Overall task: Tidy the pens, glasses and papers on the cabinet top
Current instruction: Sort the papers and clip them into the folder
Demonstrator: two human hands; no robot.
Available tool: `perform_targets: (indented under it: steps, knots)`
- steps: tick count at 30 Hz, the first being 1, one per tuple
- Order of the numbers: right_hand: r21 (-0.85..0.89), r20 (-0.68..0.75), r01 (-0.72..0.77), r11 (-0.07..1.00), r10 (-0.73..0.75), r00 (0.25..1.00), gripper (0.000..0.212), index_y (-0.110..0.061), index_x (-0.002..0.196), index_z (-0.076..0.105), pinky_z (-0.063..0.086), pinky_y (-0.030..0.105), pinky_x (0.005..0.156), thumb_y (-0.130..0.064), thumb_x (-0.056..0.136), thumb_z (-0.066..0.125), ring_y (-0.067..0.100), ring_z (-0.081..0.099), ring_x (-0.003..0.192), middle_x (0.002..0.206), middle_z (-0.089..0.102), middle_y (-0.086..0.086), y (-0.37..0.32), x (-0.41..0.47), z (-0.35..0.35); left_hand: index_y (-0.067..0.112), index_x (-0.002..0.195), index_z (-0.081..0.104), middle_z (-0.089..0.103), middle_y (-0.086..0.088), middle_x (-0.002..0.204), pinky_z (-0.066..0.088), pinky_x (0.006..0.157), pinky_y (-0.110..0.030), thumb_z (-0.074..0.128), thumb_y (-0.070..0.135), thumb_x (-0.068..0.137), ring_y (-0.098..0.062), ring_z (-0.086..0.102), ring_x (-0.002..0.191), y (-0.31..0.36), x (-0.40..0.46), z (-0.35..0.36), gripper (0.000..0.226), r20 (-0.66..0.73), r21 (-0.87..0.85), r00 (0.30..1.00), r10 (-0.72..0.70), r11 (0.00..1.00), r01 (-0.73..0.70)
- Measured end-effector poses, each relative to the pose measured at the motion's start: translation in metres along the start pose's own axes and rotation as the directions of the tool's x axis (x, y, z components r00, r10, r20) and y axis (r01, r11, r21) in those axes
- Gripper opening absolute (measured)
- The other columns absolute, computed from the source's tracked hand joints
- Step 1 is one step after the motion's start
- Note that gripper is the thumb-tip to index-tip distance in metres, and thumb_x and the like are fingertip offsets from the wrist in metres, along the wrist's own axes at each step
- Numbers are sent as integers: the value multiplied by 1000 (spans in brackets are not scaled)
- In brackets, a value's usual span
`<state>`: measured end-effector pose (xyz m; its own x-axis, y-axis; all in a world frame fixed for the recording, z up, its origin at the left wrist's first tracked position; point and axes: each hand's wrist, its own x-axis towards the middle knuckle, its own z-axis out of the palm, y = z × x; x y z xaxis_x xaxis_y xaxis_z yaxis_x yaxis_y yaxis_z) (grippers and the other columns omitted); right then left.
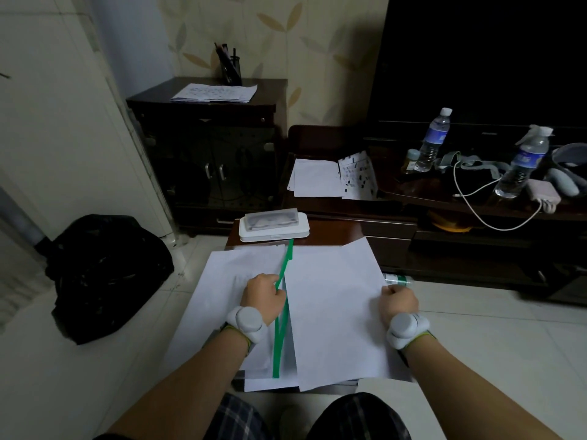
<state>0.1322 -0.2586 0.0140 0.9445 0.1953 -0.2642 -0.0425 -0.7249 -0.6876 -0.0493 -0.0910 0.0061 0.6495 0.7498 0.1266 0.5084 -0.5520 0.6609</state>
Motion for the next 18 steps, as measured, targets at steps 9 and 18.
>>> perform_targets:
  steps: [9, 18]
  knots:
    - [25, -16, 19, 1000, -19, 1000, 27, -3, 114, 62, 44, 33, 89, -16, 96, 46, 38, 56, 110, 118, 61, 23, -12, -1, 19, 17, 50, 19, 25, 2, 49, 28, 57, -26, 50, -2, 74, -19, 31, 56, -3, 1, 0, 44, 9, 16, 999, 31, 999, -31]
    - [86, -32, 39, 996, -36, 999, 27, -2, 112, 61, 42, 35, 91, -18, 98, 43, 39, 55, 110, 117, 61, 23, -18, -2, 27, 14, 51, 28, 33, -3, 53, 33, 62, -26, 50, -2, 76, -18, 36, 57, -8, 1, 0, 37, 17, -25, 999, 28, 999, -28]
